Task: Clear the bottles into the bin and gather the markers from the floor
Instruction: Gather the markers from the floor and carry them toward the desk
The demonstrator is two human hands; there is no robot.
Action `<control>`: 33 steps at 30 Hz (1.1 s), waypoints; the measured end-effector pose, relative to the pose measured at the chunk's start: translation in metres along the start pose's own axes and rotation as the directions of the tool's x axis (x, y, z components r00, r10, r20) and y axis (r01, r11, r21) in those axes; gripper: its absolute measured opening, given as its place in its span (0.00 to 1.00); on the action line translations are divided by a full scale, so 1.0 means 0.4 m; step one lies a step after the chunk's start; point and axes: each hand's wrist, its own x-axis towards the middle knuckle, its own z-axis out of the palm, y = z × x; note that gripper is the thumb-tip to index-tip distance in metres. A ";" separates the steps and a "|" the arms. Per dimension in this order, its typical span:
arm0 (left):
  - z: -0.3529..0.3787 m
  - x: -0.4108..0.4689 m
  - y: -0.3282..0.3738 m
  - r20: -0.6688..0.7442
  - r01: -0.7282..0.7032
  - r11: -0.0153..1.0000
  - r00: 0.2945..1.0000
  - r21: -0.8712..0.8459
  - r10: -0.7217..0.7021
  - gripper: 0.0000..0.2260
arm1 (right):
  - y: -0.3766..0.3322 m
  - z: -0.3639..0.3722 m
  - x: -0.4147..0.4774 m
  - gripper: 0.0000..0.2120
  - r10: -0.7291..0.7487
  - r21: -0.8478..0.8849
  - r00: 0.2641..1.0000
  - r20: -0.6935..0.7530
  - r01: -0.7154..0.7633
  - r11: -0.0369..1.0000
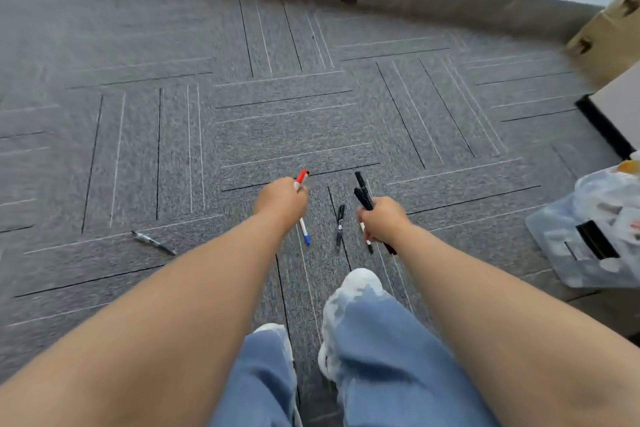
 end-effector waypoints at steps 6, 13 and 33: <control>0.121 0.111 -0.005 0.079 0.083 0.995 0.994 -0.047 -0.079 0.11 | 0.096 0.041 0.123 0.16 0.072 0.021 0.997 -0.018 -0.072 0.997; 0.241 0.239 -0.046 0.176 0.066 0.998 0.983 -0.018 -0.062 0.08 | 0.163 0.070 0.311 0.17 0.162 -0.020 0.986 -0.033 -0.163 0.986; 0.450 0.455 -0.255 0.083 0.250 0.958 0.967 -0.138 -0.241 0.05 | 0.277 0.269 0.562 0.19 0.297 -0.277 0.947 -0.122 -0.320 0.906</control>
